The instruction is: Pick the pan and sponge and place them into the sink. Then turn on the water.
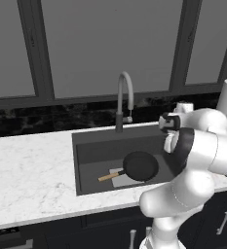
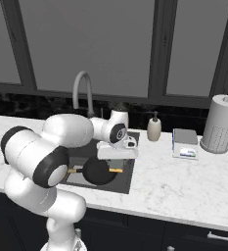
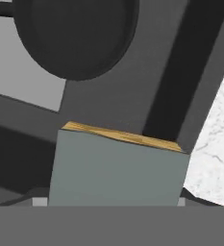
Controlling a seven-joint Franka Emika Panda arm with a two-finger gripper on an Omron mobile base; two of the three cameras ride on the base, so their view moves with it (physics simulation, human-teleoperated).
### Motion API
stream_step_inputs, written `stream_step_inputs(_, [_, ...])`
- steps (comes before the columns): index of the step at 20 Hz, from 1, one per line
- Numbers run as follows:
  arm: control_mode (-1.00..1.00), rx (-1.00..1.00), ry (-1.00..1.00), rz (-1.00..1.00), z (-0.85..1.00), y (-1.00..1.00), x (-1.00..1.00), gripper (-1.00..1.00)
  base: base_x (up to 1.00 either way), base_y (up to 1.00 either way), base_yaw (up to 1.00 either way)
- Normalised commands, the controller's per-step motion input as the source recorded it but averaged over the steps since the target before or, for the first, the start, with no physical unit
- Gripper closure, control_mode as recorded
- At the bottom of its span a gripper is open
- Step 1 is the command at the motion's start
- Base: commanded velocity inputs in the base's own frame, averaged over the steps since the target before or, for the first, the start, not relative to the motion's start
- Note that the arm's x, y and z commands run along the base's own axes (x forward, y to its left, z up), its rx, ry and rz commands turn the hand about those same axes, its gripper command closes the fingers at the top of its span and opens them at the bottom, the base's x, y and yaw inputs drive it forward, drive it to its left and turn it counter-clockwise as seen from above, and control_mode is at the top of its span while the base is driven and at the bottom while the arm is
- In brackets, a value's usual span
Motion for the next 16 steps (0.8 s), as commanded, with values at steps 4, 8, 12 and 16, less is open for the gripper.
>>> stream_step_inputs(4, [-1.0,0.01,0.0,0.06,-0.09,0.71,0.2,1.0,0.0,0.0,0.0])
stream_step_inputs(8, [-1.0,0.0,0.0,0.01,-0.29,0.36,0.28,1.0,0.0,0.0,0.0])
stream_step_inputs(12, [-1.0,0.0,0.0,0.0,-0.34,0.16,0.29,1.0,0.0,0.0,0.0])
stream_step_inputs(16, [-1.0,0.0,0.0,0.0,-0.44,0.15,0.37,1.0,0.0,0.0,0.0])
